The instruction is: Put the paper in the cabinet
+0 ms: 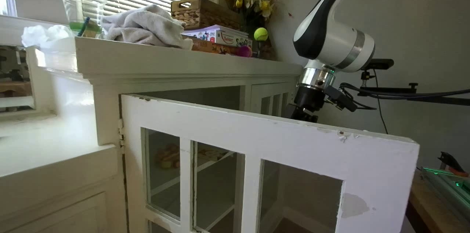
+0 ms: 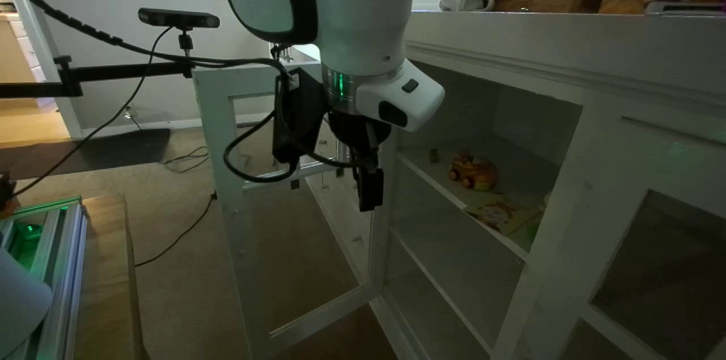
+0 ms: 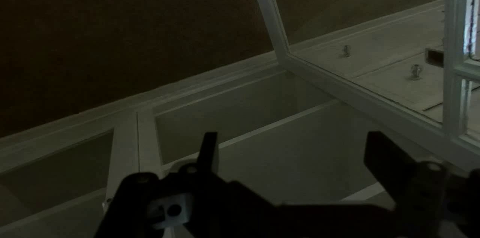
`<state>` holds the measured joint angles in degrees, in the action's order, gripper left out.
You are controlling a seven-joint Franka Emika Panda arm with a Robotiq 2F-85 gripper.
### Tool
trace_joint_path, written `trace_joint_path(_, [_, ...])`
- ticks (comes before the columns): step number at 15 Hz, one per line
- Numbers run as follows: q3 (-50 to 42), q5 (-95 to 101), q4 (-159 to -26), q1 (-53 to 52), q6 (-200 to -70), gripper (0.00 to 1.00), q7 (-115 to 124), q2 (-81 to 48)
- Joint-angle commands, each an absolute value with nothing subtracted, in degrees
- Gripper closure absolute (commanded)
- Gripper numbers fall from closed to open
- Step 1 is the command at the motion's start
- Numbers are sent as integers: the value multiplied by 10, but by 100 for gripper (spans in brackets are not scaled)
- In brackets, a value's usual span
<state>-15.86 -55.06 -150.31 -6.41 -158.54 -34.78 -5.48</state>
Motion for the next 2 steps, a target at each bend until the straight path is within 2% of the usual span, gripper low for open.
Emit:
trace_joint_path(1, [-159,-551,-1503,-64,-1585,0,-348,-55])
trace_joint_path(2, [-159,-551,-1503,-64,-1585,0,-348,-55])
